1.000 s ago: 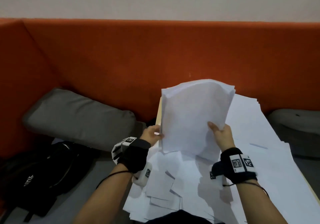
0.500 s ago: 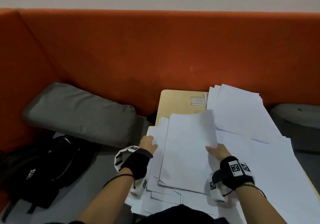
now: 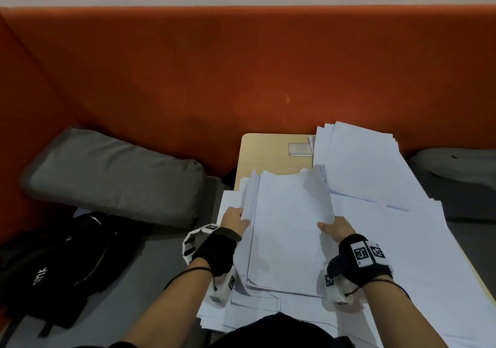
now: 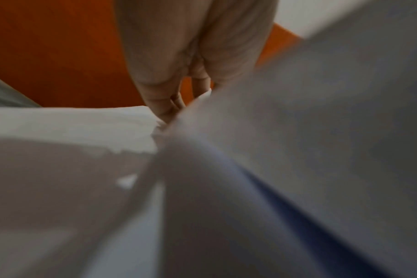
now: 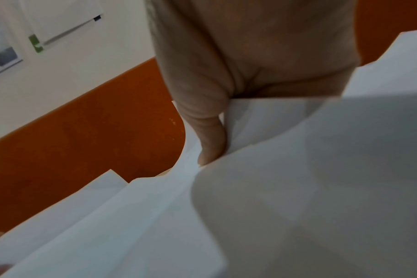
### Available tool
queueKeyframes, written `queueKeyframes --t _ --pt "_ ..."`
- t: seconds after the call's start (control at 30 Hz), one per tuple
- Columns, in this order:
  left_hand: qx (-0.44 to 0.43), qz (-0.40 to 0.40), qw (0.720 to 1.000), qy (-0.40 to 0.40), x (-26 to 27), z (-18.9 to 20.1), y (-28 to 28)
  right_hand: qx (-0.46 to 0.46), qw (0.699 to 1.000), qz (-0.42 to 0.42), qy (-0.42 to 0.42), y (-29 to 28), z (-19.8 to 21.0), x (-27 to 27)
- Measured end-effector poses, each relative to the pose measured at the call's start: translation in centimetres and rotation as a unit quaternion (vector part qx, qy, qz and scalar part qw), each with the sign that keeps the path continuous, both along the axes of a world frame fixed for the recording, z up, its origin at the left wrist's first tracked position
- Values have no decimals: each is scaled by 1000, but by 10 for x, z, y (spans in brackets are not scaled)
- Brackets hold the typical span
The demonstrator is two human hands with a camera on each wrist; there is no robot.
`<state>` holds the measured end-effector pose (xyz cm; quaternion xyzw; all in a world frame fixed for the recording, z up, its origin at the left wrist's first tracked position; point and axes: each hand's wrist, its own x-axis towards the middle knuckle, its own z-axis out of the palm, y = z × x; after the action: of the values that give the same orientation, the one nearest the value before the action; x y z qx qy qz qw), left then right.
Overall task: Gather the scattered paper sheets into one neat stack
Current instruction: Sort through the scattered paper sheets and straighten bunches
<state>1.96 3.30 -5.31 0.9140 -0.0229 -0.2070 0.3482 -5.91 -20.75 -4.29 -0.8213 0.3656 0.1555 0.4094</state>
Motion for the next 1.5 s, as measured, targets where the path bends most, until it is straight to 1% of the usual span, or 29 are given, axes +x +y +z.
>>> queueKeyframes --t 0.13,0.23,0.27,0.33,0.43,0.5,0.6,0.77,0.8,0.87,0.93,0.97,1.03,1.07,1.1,1.17,1.2,1.27,1.3,1.33,1.37,1.43,1.47,1.5 --pt "5 14 1000 -21 -1 2 -2 3 1000 5 -3 0 -1 0" --pt "-5 15 1000 -6 -1 4 -1 10 1000 0 -13 -1 0 0" --pt "-10 15 1000 -11 -1 6 0 14 1000 -5 -20 -1 2 -2" --pt "-23 29 998 -49 2 15 3 32 998 -29 -45 -4 7 -6" --pt "-27 72 986 -149 9 37 11 63 991 -74 -94 -12 17 -11" --pt "-59 91 977 -185 15 51 18 81 984 -94 -127 -17 21 -12" --pt "-100 65 977 -175 20 66 20 109 974 -111 -165 -12 26 -7" --pt "-168 20 980 -101 16 65 8 139 969 -99 -181 19 25 9" --pt "-164 4 982 -90 15 65 6 144 968 -98 -183 25 24 12" --pt "-128 -40 987 -86 13 65 4 150 967 -98 -182 33 23 15" --pt "-110 -75 983 -123 12 75 4 159 964 -102 -188 36 25 16" --pt "-112 -93 978 -149 12 84 3 172 959 -114 -195 34 26 17" --pt "-118 -132 963 -204 7 110 0 217 940 -142 -223 27 31 19" --pt "-125 -153 952 -232 4 124 -1 247 927 -156 -234 24 36 18" --pt "-138 -173 940 -260 1 138 -3 286 908 -167 -256 21 41 19" --pt "-163 -203 918 -299 -4 162 -6 335 870 -168 -320 17 58 22" --pt "-184 -213 909 -308 -6 170 -7 344 858 -157 -349 16 70 20" --pt "-240 -217 896 -304 -9 179 -10 358 832 -114 -409 13 92 18" --pt "-265 -208 893 -299 -9 181 -11 360 825 -92 -426 10 100 17" --pt "-286 -194 889 -300 -9 181 -12 347 829 -76 -432 6 105 15" --pt "-302 -176 886 -304 -8 179 -12 316 838 -76 -438 1 107 15" --pt "-327 -127 875 -334 -8 175 -11 222 869 -80 -435 -3 119 13" --pt "-327 -99 874 -345 -7 171 -11 189 876 -76 -436 -5 122 14" --pt "-319 -70 879 -348 -4 165 -12 169 877 -72 -443 -4 128 14"
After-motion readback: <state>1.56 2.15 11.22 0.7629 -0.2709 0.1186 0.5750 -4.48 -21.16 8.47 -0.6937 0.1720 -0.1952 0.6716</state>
